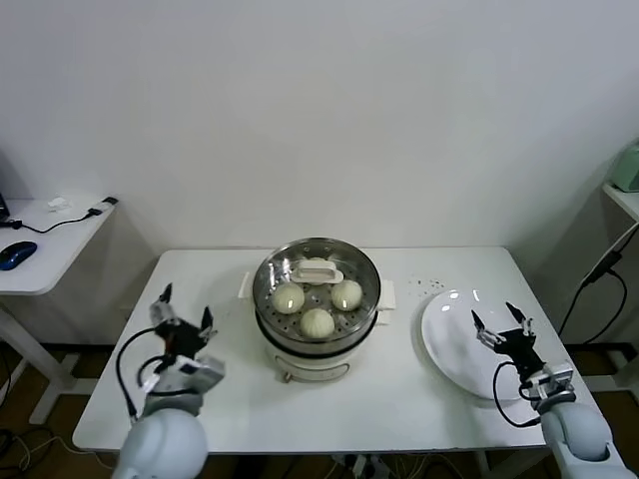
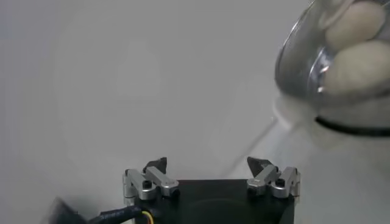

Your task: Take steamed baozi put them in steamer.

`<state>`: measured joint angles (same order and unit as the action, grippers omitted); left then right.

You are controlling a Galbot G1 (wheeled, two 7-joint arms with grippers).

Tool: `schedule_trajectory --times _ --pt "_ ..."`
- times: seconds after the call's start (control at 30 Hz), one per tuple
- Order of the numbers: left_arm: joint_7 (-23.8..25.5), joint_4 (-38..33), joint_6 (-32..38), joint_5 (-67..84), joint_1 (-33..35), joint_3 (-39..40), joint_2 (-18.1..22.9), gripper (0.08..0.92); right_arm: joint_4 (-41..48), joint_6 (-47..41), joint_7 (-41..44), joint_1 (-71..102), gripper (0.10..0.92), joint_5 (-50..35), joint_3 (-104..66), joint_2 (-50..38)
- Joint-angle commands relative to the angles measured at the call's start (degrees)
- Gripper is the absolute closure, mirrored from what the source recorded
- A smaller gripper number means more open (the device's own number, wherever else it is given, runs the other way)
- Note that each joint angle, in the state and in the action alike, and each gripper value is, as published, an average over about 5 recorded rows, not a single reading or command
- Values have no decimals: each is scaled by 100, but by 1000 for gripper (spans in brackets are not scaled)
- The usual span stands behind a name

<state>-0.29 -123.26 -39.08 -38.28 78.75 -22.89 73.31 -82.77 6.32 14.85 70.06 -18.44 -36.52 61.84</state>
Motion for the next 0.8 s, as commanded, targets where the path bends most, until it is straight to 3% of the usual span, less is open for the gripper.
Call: schedule_trajectory --times 0.03,0.23,0.8 --pt "-206 762 3986 4310 1179 -2468 1090 177 -202 -102 -15 64 203 -84 2 157" --pt "22 1056 4408 4499 1272 -2495 1346 177 -279 -130 41 111 203 -156 -19 112" --pt "188 943 4486 4083 1371 -2428 1520 177 -342 -168 51 201 203 -186 -85 172"
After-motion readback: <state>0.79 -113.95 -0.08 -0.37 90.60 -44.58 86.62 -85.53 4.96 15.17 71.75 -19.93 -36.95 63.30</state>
